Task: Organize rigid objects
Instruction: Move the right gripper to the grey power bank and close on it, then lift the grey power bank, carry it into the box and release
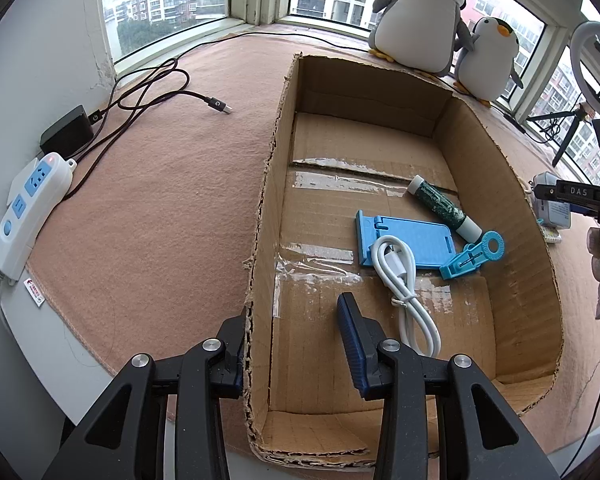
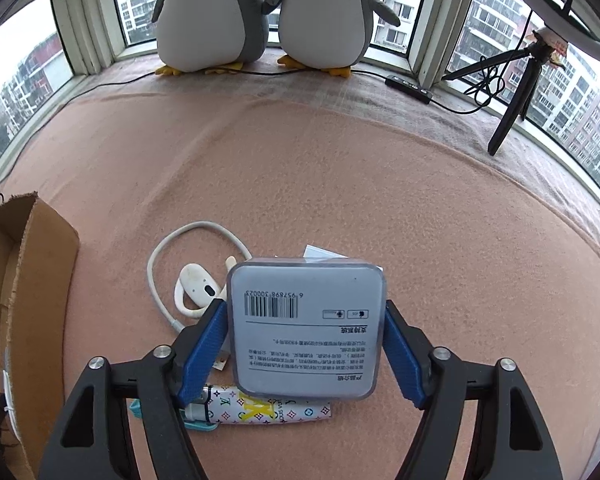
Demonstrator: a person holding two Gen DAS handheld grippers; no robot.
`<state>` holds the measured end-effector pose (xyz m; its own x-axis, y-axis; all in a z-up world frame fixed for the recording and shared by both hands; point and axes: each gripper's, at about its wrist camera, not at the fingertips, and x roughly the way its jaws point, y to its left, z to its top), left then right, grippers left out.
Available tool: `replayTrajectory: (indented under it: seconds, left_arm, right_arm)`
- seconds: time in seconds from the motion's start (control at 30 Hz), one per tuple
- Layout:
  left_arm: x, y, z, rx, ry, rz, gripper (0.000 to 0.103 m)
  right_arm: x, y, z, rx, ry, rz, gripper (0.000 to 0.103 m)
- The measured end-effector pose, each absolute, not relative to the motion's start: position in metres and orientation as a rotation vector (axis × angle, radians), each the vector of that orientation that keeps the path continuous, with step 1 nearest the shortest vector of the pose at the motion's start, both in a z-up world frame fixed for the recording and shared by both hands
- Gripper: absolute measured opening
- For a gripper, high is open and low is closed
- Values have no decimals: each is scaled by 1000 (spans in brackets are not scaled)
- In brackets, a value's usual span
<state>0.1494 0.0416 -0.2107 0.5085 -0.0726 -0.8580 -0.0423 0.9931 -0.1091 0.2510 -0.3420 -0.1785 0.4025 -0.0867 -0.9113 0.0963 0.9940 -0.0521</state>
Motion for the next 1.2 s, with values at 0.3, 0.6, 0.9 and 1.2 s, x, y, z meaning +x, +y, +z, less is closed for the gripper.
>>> replayTrajectory:
  seconds: [0.3,0.6,0.9,1.2]
  left_arm:
    - [150,42,-210,-119,1038,-20,41]
    - [150,42,-210,-119,1039,-20,41]
    - [150,42,-210,-119,1038,-20,41]
    - [151,43,-210,-121,1038,-20,41]
  right_arm:
    - [249,-346,-178,40,1153,-109,67]
    - [239,-353,-171,83,1129,-97,67]
    - [223,-358,-152,127,1085,-73,67]
    - [196,-322,-114,149,1019,71,67]
